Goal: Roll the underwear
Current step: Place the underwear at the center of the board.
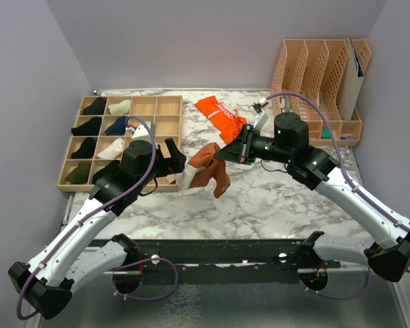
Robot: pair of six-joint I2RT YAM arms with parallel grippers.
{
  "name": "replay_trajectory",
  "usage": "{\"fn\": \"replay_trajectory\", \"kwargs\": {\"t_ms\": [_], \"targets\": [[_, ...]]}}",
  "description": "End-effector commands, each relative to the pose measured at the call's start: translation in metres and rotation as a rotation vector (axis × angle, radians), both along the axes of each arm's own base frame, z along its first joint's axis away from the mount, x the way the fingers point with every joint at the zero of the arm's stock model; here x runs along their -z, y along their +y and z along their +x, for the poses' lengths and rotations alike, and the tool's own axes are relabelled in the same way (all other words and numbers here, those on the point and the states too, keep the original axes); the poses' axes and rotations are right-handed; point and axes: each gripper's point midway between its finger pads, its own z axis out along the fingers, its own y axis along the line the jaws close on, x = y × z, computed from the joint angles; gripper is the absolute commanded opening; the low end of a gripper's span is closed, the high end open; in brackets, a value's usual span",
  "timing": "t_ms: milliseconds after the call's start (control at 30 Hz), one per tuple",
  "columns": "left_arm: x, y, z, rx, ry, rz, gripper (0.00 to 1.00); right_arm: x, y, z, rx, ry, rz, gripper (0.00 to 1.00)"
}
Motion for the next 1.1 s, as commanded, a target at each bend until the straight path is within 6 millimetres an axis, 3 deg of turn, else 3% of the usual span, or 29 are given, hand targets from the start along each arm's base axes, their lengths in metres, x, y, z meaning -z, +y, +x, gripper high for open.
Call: {"fn": "replay_trajectory", "kwargs": {"t_ms": [0, 67, 133, 200, 267, 333, 400, 433, 467, 500, 733, 933, 1067], "targets": [[-0.018, 0.015, 0.003, -0.073, -0.044, -0.007, 0.99, 0.025, -0.034, 0.031, 0.345, 0.126, -0.026, 0.0], [-0.019, 0.016, 0.001, -0.074, -0.05, -0.011, 0.99, 0.046, -0.061, 0.051, 0.534, 0.142, -0.065, 0.0], [-0.018, 0.013, 0.0, -0.051, -0.047, -0.013, 0.99, 0.061, -0.081, 0.07, 0.626, 0.167, -0.076, 0.0], [-0.013, 0.005, -0.001, 0.0, -0.038, -0.003, 0.99, 0.088, -0.096, 0.086, 0.654, 0.251, -0.108, 0.0], [-0.002, -0.006, -0.003, 0.066, -0.01, 0.013, 0.99, 0.13, -0.117, 0.097, 0.678, 0.359, -0.17, 0.0], [0.009, -0.022, -0.009, 0.178, 0.023, 0.019, 0.99, 0.177, -0.15, 0.099, 0.759, 0.412, -0.322, 0.02], [0.02, -0.036, -0.015, 0.272, 0.052, 0.02, 0.99, 0.204, -0.18, 0.095, 0.834, 0.359, -0.467, 0.11], [0.025, -0.044, -0.019, 0.325, 0.062, 0.011, 0.99, 0.214, -0.191, 0.092, 0.85, 0.327, -0.515, 0.26], [0.028, -0.053, -0.021, 0.375, 0.068, -0.005, 0.99, 0.214, -0.198, 0.093, 0.864, 0.284, -0.537, 0.42], [0.033, -0.061, -0.023, 0.415, 0.075, -0.024, 0.99, 0.21, -0.205, 0.094, 0.871, 0.244, -0.559, 0.45], [0.096, -0.11, -0.02, 0.493, 0.252, -0.02, 0.99, 0.18, -0.229, 0.114, 0.855, 0.086, -0.735, 0.54], [0.154, -0.164, -0.028, 0.492, 0.391, 0.115, 0.86, 0.185, -0.214, 0.12, 0.751, 0.107, -0.732, 0.55], [0.173, -0.187, -0.031, 0.507, 0.424, 0.182, 0.81, 0.174, -0.216, 0.121, 0.777, 0.075, -0.698, 0.55]]}}
